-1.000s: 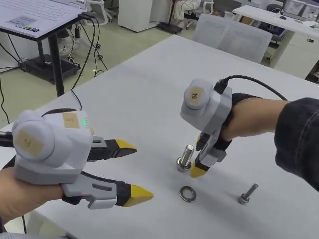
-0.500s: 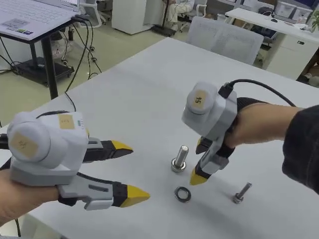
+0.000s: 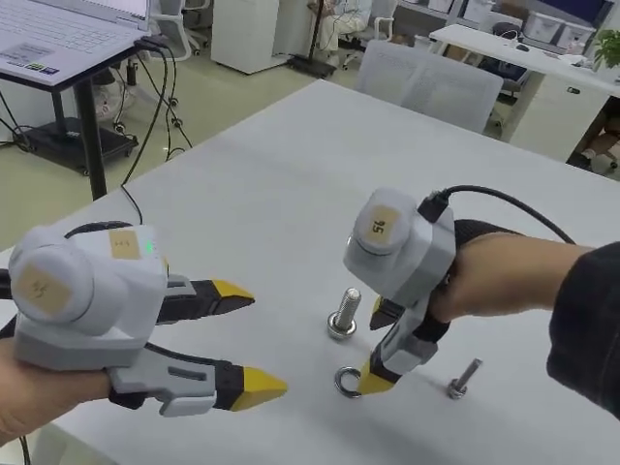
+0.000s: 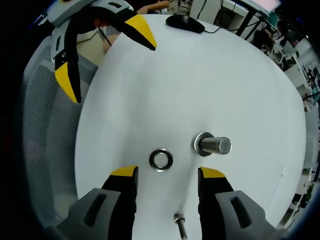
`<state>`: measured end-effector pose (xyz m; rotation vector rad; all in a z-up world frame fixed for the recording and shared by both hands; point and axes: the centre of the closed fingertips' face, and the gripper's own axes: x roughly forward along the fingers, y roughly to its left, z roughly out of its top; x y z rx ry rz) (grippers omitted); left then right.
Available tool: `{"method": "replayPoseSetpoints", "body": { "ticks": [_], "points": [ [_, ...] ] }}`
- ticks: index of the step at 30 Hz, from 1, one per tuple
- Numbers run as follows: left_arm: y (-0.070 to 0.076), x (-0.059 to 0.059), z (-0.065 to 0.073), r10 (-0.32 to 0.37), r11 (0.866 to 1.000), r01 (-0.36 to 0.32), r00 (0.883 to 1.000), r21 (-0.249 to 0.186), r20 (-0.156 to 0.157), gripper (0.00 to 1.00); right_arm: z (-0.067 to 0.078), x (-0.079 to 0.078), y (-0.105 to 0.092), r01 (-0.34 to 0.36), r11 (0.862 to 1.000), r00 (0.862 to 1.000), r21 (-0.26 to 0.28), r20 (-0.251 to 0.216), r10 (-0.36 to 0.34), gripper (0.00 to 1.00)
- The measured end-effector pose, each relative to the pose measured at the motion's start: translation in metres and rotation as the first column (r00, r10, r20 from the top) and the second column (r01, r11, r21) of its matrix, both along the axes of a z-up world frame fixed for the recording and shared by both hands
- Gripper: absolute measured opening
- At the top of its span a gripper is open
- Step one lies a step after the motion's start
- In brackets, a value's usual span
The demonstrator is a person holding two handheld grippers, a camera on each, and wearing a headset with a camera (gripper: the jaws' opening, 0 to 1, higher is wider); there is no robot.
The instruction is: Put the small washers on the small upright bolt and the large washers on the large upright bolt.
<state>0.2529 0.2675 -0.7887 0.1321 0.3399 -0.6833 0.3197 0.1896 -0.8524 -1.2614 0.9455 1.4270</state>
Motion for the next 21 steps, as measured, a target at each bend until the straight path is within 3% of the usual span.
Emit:
{"method": "replayPoseSetpoints", "body": {
  "ticks": [12, 21],
  "points": [
    [0.0, -0.004, 0.002, 0.007, 1.0, -0.007, 1.0, -0.004, 0.003, 0.56, -0.016, -0.016, -0.002, 0.014, 1.0, 0.999, -0.009, -0.052, -0.015, 0.44],
    [-0.001, -0.007, 0.003, 0.005, 1.0, -0.005, 1.0, -0.003, 0.005, 0.56, -0.023, -0.019, -0.003, 0.004, 1.0, 0.999, -0.018, -0.049, -0.005, 0.35]
  ]
}}
